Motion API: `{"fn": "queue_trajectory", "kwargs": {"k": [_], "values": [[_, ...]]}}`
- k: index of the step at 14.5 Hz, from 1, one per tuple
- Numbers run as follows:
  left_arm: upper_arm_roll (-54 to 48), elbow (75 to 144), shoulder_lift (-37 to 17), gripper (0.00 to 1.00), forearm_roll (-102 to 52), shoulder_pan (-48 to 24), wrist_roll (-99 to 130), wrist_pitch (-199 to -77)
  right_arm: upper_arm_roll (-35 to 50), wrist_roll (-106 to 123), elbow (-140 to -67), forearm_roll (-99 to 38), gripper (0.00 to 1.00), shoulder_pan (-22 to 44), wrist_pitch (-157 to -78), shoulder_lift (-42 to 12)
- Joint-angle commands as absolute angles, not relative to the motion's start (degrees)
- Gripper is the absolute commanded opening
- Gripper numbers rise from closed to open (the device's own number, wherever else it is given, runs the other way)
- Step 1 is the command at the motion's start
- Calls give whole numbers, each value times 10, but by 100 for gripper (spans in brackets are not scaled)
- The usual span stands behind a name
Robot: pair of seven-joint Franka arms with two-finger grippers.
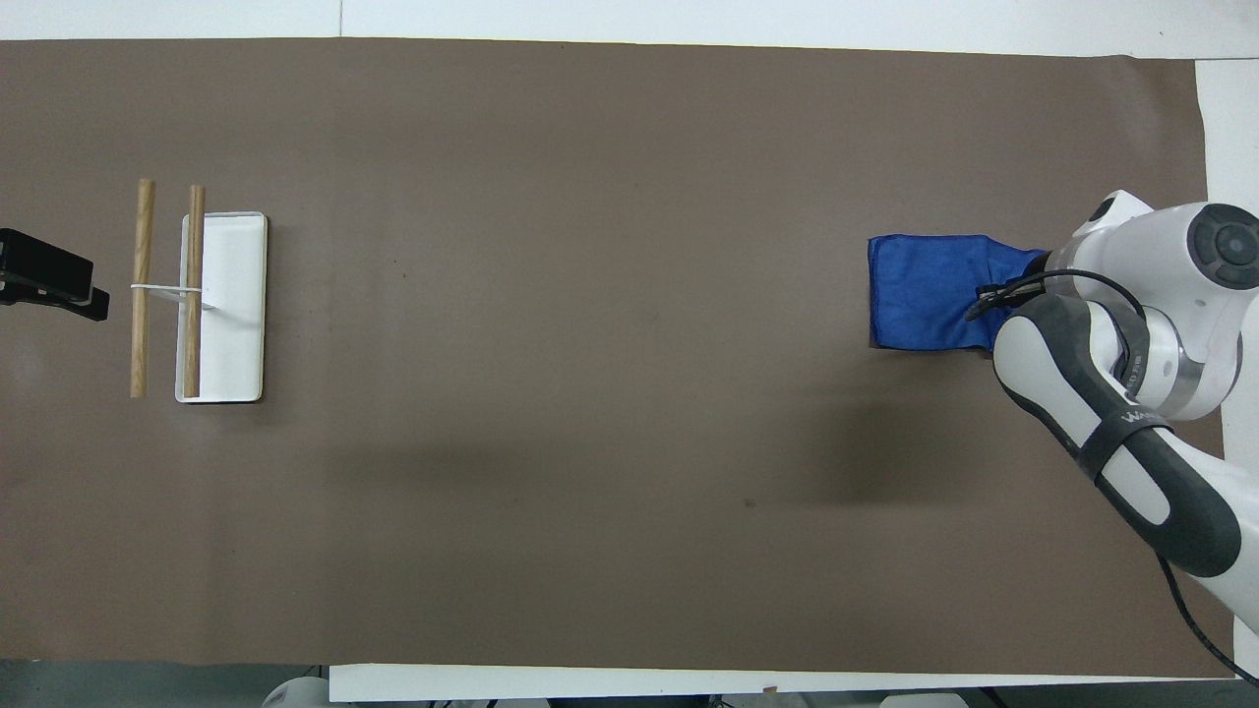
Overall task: Right arm passes towel to left arm to hang
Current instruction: 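Grasp the blue towel's end with the right gripper, then lift the towel with the right gripper while the left gripper reaches toward it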
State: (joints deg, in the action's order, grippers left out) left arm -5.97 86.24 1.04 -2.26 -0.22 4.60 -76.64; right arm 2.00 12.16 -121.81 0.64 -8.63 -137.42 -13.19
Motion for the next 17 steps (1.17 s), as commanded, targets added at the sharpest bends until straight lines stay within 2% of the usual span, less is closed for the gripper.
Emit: {"fn": "queue_trajectory", "kwargs": {"k": [1,4,7,13,16,17], "values": [[-54,878,25,100,-28,-4,50,-768,52,66,-1191,-25,0,-94,-1281,-86],[-54,878,25,100,-28,-4,49,-768,82,-68,-1131,-62,0,-74,-1152,-51],[-54,878,25,100,-28,-4,49,-768,120,-259,-1047,-116,0,-41,-1052,-44],[-55,881,26,100,-28,-10,51,-755,187,-538,-993,-214,0,3,-1075,-33],[-55,950,54,100,-39,10,106,-825,206,-633,-991,-266,0,11,-1110,-33],[-48,953,54,100,-95,15,143,-814,218,-676,-991,-281,0,11,-1131,-34]]}}
